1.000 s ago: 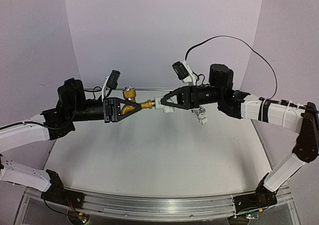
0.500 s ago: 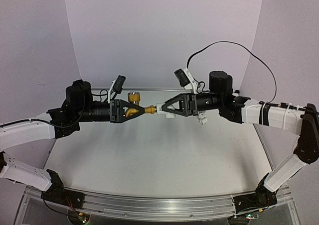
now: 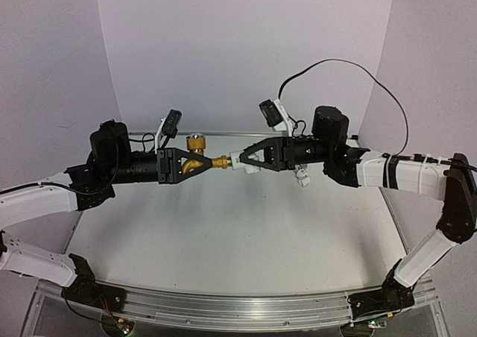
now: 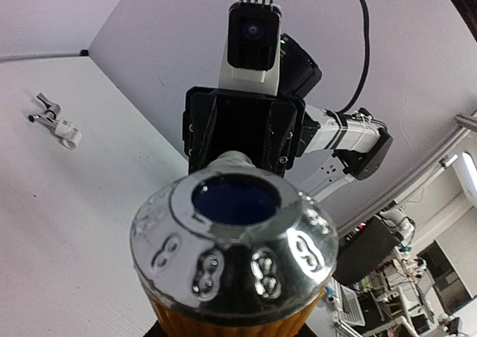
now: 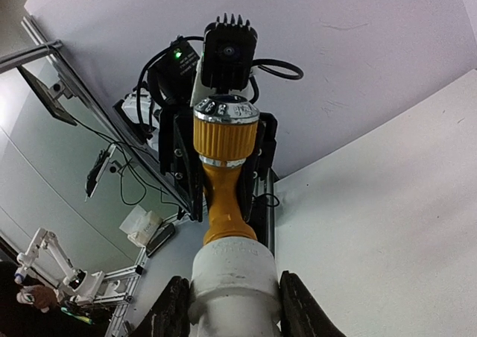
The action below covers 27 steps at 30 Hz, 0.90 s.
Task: Install the water faucets
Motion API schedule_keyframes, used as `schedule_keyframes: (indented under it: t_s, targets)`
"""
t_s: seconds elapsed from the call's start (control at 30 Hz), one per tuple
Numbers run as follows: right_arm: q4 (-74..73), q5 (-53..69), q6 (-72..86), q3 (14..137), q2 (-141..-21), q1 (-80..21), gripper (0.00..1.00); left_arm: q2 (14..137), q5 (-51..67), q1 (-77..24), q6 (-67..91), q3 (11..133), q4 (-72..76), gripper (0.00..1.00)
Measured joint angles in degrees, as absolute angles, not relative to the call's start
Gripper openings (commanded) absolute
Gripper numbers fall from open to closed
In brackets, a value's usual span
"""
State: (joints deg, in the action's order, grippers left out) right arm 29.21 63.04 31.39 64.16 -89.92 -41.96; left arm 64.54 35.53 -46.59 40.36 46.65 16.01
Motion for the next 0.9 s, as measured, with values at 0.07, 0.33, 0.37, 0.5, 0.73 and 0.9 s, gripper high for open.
schedule_keyframes:
  t_s: [0.07,0.33,0.37,0.5,0.73,0.9]
  targets:
    - [30.7,61.4,35.3,64.1,-90.3,-42.1,0.00,63.3,31.2,-47.2,39.4,46.7,14.4,0.00]
    - [24.3,52.7,38.5,59.5,-88.1,-41.8,0.00,58.7,7.0,-48.9,37.3,46.4,-1.3,0.00]
    - [20.2,50.8,36.5,59.6,-87.7,-41.8,0.00,58.0,5.0,-48.8,37.3,46.0,-2.5,0.00]
    - [-3.2,36.5,26.4,65.2,-89.2,-41.8,0.00,55.7,0.3,-48.8,37.2,45.3,-5.6,0.00]
    - [-33.2,11.7,16.1,77.9,-104.1,-43.7,0.00,56.3,-1.6,-48.8,35.8,45.3,-6.6,0.00]
    - [-43.0,3.5,13.3,79.5,-113.4,-47.9,0.02,58.6,-1.3,-48.8,35.6,45.3,-7.2,0.00]
